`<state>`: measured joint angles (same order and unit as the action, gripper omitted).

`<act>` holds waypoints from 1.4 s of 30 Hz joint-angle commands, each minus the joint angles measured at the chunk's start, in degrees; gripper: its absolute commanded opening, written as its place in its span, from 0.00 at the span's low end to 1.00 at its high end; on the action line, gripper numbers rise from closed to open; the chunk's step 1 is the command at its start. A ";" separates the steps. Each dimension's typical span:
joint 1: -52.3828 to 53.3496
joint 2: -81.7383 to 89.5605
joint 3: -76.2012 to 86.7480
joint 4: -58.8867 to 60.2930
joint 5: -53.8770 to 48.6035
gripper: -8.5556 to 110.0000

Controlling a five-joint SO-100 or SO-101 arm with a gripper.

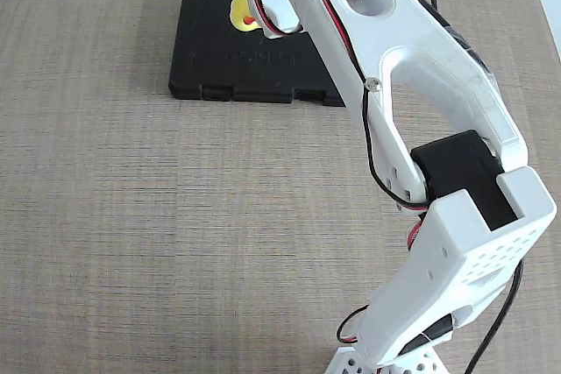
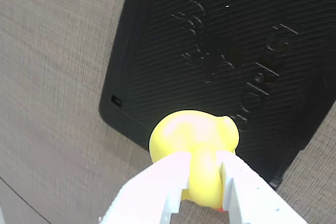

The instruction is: Grasp a duck and put it on the black surface.

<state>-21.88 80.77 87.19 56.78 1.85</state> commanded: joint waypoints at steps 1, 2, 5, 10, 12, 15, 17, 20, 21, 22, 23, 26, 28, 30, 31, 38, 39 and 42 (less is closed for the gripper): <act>0.53 10.63 8.09 -8.17 -0.09 0.09; 0.53 11.16 10.37 -10.81 -0.09 0.09; 0.53 11.34 15.47 -17.84 -0.44 0.09; 0.53 9.32 18.98 -25.22 -0.70 0.09; 0.88 7.73 18.81 -26.63 -0.79 0.09; 2.29 5.27 17.67 -27.77 -0.79 0.09; 3.25 4.22 16.96 -27.86 -0.79 0.09; 4.22 3.96 16.96 -27.86 -0.79 0.09; 4.31 3.87 17.14 -27.86 -0.79 0.09; 4.31 3.78 17.23 -27.86 -0.79 0.09; 4.13 3.69 17.31 -27.86 -0.79 0.09; 3.60 3.60 17.93 -27.86 -0.35 0.09; 3.52 3.43 18.11 -28.04 -0.26 0.09; 3.60 2.37 17.84 -28.04 -0.53 0.09; 3.78 1.23 17.58 -28.04 -0.62 0.09; 3.60 -1.05 17.40 -28.13 -0.70 0.09; 3.60 -0.79 17.40 -28.13 -0.70 0.10; 3.60 -0.79 17.31 -28.39 -0.79 0.10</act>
<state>-18.11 78.84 106.17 29.27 1.41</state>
